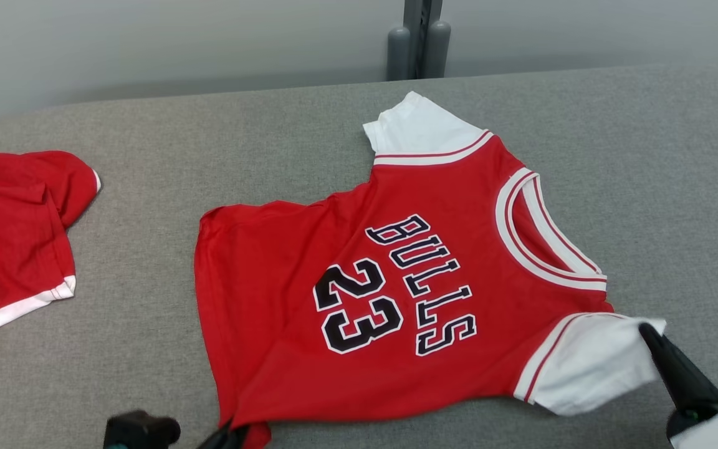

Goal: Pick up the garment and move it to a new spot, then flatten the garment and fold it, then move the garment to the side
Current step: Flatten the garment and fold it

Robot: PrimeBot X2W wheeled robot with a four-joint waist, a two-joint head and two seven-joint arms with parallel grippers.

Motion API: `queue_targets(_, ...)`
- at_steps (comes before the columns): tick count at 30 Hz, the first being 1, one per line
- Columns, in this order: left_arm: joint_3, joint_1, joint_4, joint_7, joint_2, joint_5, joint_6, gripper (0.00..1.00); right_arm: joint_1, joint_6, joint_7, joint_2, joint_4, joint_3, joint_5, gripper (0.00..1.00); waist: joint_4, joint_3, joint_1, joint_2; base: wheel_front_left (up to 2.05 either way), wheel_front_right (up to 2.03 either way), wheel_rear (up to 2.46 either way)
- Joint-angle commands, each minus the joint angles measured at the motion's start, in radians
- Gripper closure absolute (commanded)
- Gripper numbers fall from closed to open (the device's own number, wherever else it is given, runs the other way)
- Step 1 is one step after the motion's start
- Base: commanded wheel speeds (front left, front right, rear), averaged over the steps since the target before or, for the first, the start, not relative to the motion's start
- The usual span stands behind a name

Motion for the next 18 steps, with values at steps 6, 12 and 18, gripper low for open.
queue_targets(6, 0.044, -0.166, 0.059, 0.12, 0.029, -0.044, -0.052, 1.0, -0.293, 0.001, 0.178, 0.071, 0.141, 0.009, -0.096, 1.0, -0.004, 0.058, 0.0001, 0.0, 0.0, 0.0, 0.0)
queue_targets(12, -0.002, -0.319, 0.165, 0.263, 0.032, -0.036, -0.131, 1.0, -0.497, 0.001, 0.275, 0.111, 0.252, 0.025, -0.175, 1.0, 0.027, 0.092, 0.0001, 0.0, 0.0, 0.0, 0.0)
queue_targets(18, -0.026, -0.458, 0.234, 0.379, 0.036, -0.044, -0.23, 1.0, -0.65, 0.001, 0.329, 0.086, 0.334, 0.058, -0.243, 1.0, 0.052, 0.123, 0.0001, 0.0, 0.0, 0.0, 0.0)
